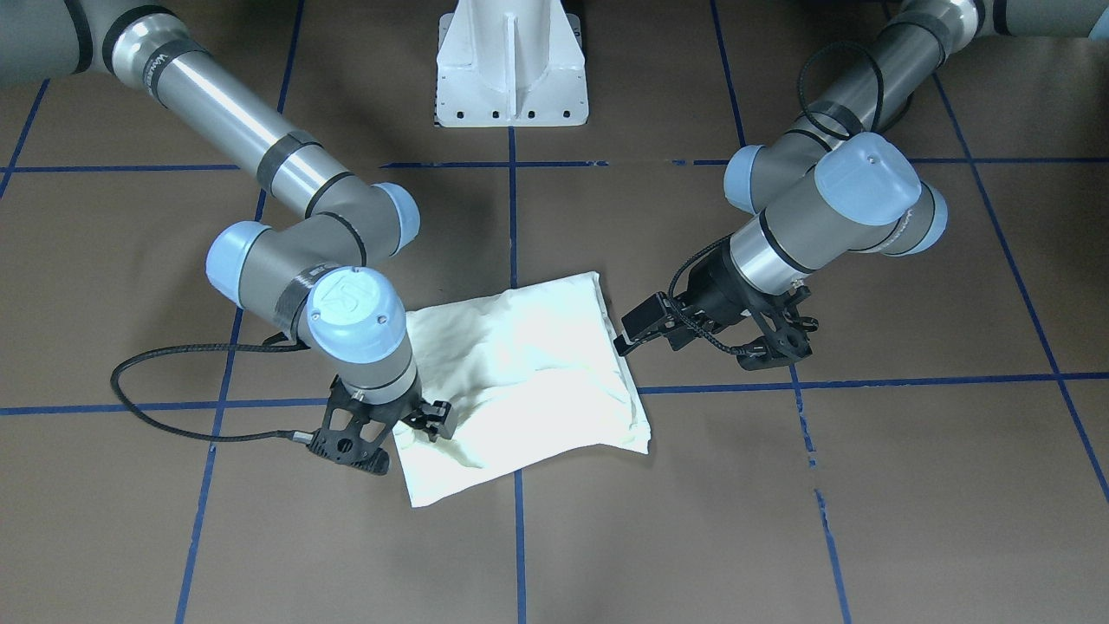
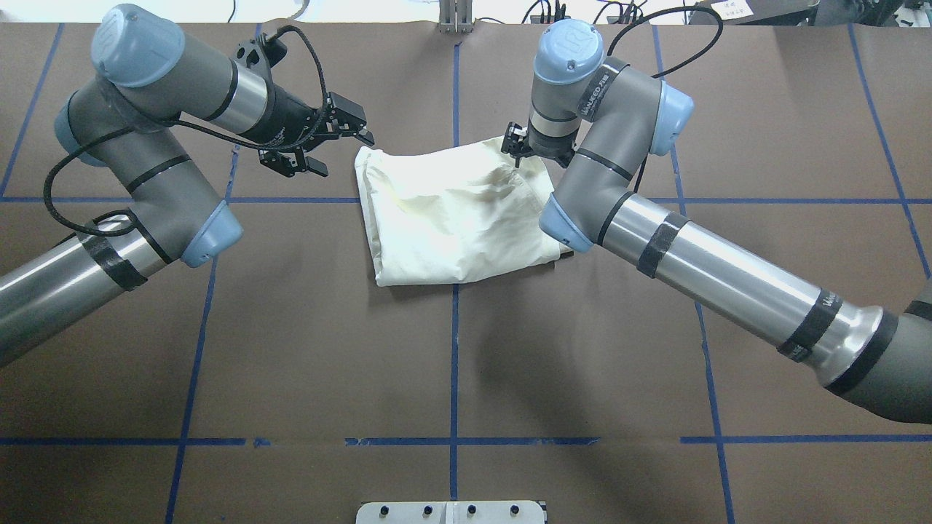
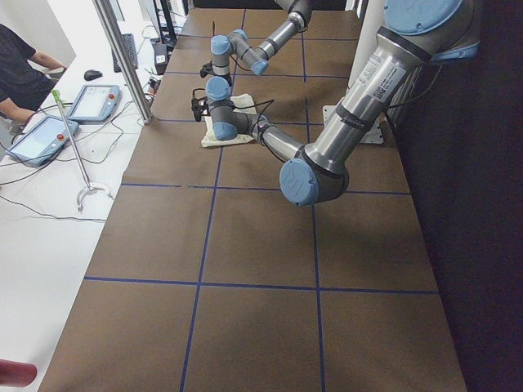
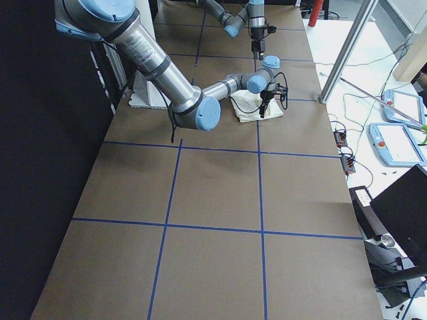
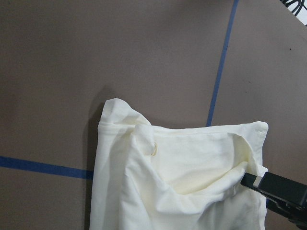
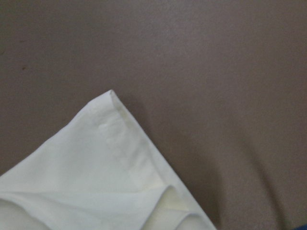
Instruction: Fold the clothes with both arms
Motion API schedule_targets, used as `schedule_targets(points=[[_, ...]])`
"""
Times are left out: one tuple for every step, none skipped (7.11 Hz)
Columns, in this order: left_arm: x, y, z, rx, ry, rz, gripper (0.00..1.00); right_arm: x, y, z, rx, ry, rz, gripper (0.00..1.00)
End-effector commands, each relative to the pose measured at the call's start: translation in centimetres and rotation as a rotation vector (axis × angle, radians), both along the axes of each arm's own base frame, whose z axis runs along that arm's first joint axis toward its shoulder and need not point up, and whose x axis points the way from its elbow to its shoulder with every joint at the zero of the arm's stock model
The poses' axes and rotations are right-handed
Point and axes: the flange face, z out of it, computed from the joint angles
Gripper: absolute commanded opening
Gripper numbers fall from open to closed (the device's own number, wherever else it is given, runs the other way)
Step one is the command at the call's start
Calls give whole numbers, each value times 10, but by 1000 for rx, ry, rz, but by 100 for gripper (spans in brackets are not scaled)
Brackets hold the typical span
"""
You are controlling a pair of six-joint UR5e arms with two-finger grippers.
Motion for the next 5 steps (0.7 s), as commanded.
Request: schedule_targets(points=[[0,0,1,-2,-1,-1,100,38,-35,19,26,34,11,100],[0,0,1,4,0,0,100,57,-49,16,52,34,13,100],[-13,-9,2,7,-2,-20,100,88,-68,7,105,29,-6,100],[-43,-24,16,45,-25,-49,100,132,-88,6,139,24,-25,100],[-78,-38,40,159,-80,-63,100,193,-109,23,149,6,-57,100]])
